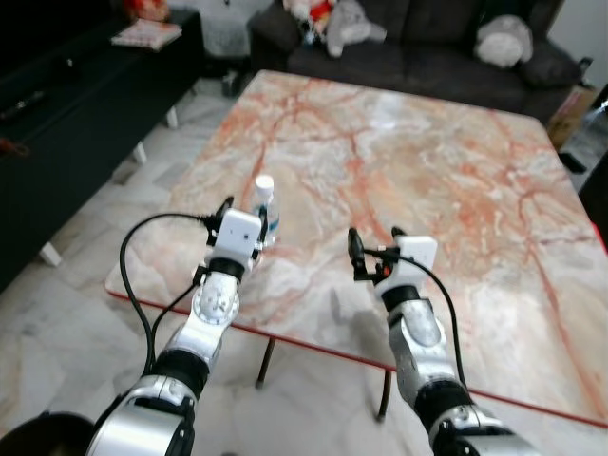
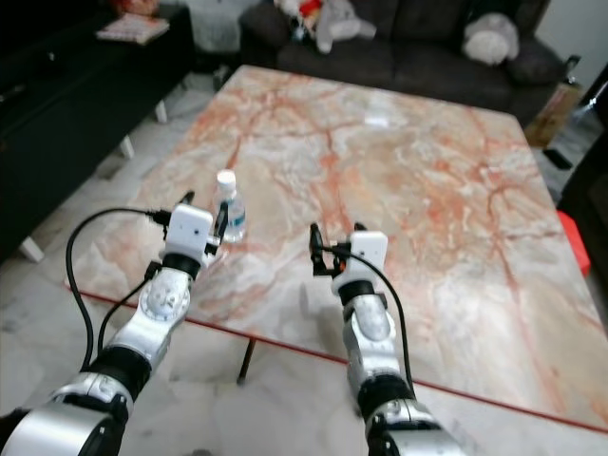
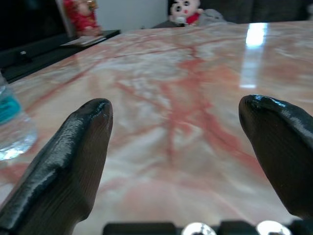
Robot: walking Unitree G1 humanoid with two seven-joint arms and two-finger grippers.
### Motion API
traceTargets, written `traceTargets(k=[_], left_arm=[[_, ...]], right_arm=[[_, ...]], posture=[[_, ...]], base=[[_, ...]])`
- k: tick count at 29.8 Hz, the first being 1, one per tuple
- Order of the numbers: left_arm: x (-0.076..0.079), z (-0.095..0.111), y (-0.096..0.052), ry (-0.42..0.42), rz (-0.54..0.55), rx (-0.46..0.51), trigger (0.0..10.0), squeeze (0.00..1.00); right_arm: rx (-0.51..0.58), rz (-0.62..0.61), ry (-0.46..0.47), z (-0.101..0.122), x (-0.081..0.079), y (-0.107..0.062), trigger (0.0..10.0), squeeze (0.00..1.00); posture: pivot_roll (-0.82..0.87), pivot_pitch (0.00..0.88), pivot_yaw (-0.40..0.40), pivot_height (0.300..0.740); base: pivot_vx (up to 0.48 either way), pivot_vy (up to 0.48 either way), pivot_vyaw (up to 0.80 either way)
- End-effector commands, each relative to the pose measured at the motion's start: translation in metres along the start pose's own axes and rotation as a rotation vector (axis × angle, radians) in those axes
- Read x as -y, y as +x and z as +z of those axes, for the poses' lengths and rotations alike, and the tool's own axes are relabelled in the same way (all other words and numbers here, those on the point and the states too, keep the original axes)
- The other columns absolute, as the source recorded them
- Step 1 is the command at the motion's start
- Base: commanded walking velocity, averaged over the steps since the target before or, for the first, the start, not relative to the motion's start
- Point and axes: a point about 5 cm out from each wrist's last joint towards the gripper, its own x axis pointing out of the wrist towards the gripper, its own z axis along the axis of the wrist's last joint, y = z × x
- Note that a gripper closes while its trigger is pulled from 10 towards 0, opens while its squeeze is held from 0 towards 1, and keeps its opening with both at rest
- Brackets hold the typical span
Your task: Picking trash to rubbish bin
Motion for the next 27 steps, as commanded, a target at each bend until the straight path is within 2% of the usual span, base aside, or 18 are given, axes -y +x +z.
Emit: traceTargets(k=[1,15,16,17,22,23,24,27], left_arm=[[0.005,0.006,0.001,0.023,-0.041,0.031,10.0,0.0],[-0.004,0.0,-0.011,0.055,-0.026,0.005,10.0,0.0],[-0.006,-0.001,-0.013,0.056,-0.029,0.001,10.0,0.02],[-0.006,-0.002,-0.015,0.05,-0.036,-0.009,10.0,1.0],[-0.004,-0.009,-0.021,0.052,-0.063,-0.048,10.0,1.0],[-0.002,-0.013,-0.023,0.066,-0.094,-0.076,10.0,0.84],[0.0,-0.015,-0.023,0.076,-0.112,-0.091,10.0,0.0],[0.003,-0.017,-0.024,0.09,-0.141,-0.112,10.0,0.0]], right_arm=[[0.006,-0.014,0.004,0.001,0.004,0.0,10.0,0.0],[0.001,-0.006,0.005,-0.001,0.002,-0.001,10.0,0.0],[0.0,-0.006,0.005,-0.001,0.002,-0.001,10.0,0.0],[0.0,-0.005,0.005,-0.001,0.002,-0.001,10.0,0.0],[-0.005,-0.003,0.006,-0.002,0.001,-0.002,10.0,0.0],[-0.006,-0.001,0.007,-0.002,0.0,-0.002,10.0,0.0],[-0.008,0.0,0.006,-0.003,0.0,-0.002,10.0,0.0],[-0.014,0.001,0.004,-0.004,0.0,-0.003,10.0,0.0]], posture=[[0.11,0.076,-0.104,0.74],[0.11,0.069,-0.101,0.74],[0.11,0.069,-0.101,0.74],[0.11,0.069,-0.101,0.74],[0.12,0.06,-0.101,0.74],[0.12,0.06,-0.101,0.74],[0.12,0.056,-0.102,0.74],[0.12,0.054,-0.102,0.74]], base=[[0.0,0.0,0.0],[0.0,0.0,0.0],[0.0,0.0,0.0],[0.0,0.0,0.0],[0.0,0.0,0.0],[0.0,0.0,0.0],[0.0,0.0,0.0],[0.0,0.0,0.0]])
